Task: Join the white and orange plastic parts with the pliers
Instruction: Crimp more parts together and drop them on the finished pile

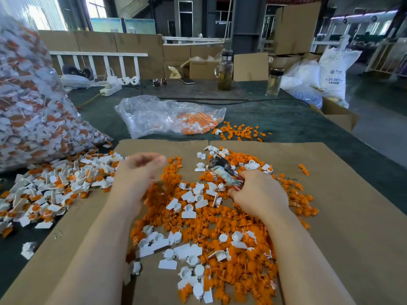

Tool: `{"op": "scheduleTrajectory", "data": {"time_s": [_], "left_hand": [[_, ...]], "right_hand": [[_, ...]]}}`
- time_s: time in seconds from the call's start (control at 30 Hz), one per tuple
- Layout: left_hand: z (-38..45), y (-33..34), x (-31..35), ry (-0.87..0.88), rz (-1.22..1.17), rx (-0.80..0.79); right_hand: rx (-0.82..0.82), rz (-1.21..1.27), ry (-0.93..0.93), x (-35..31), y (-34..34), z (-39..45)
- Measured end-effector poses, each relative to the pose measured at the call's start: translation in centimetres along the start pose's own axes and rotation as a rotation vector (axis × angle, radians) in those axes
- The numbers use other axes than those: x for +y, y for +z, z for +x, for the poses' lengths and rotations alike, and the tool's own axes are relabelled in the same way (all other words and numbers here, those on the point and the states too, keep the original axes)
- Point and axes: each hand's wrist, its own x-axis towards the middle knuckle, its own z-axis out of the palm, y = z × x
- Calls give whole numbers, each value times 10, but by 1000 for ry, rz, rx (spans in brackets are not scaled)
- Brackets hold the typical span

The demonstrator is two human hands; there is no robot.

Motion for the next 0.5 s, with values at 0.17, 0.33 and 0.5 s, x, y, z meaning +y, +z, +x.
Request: {"op": "scheduleTrajectory", "data": {"time_s": [0.17,0.33,0.5], "left_hand": [[-8,21,-6,217,604,-190],[-9,21,-5,291,782,-332],[-5,23,-11,335,878,-341]], "right_hand": [[-33,2,-35,-2,2,1],[-49,16,-62,-2,3,0],[20,99,-87,-4,1,-1]]}}
